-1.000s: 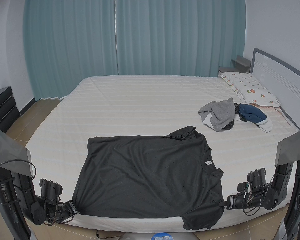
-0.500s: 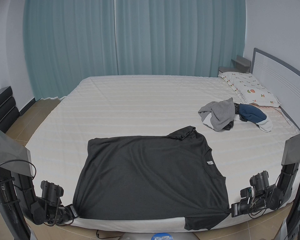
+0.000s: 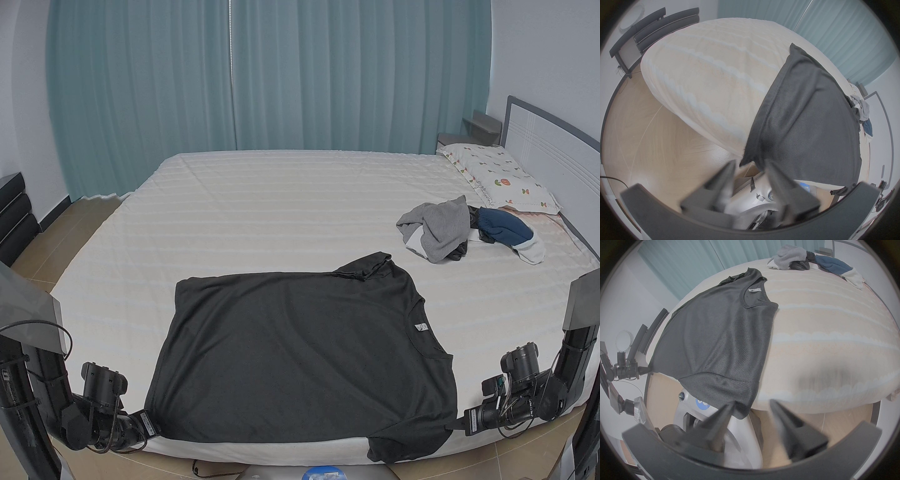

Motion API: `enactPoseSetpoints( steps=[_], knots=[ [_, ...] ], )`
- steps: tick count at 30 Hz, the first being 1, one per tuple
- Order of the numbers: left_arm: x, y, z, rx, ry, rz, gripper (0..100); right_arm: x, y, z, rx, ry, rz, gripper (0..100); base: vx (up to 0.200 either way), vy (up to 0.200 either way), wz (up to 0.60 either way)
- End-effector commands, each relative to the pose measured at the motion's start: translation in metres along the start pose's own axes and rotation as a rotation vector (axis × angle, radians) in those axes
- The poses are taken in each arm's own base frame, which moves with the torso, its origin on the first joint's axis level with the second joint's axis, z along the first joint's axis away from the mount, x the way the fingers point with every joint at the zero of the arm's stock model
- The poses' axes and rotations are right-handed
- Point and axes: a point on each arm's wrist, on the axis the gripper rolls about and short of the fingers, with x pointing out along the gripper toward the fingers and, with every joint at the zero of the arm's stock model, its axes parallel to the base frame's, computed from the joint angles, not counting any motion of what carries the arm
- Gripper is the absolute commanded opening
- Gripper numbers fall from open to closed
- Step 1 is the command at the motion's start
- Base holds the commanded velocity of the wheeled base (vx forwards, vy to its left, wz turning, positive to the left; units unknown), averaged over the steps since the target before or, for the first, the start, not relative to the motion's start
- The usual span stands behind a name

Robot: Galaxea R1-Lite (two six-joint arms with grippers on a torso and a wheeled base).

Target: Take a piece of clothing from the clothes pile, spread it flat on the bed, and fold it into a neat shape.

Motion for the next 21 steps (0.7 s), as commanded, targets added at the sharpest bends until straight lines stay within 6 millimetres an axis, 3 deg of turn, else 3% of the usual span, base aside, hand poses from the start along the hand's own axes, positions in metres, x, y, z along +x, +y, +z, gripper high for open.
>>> enactPoseSetpoints(
  steps=[1, 6, 12, 16, 21],
  knots=[
    [-0.003, 0.001, 0.001, -0.008, -0.023, -0.008, 100, -0.004, -0.006, 0.006, 0.020, -0.039, -0.029, 100, 0.000, 0.000, 0.00],
    [-0.014, -0.002, 0.011, -0.030, -0.109, -0.064, 100, -0.014, -0.009, 0.022, 0.047, -0.138, -0.029, 100, 0.000, 0.000, 0.00],
    [-0.018, -0.005, 0.015, -0.033, -0.149, -0.096, 100, -0.014, 0.009, 0.042, 0.189, -0.212, 0.037, 100, 0.000, 0.000, 0.00],
    [-0.019, -0.006, 0.017, -0.040, -0.167, -0.108, 100, -0.013, 0.014, 0.044, 0.226, -0.217, 0.056, 100, 0.000, 0.000, 0.00],
    [-0.018, -0.006, 0.022, -0.101, -0.186, -0.117, 100, -0.012, 0.017, 0.050, 0.240, -0.264, 0.081, 100, 0.000, 0.200, 0.00]
  ],
)
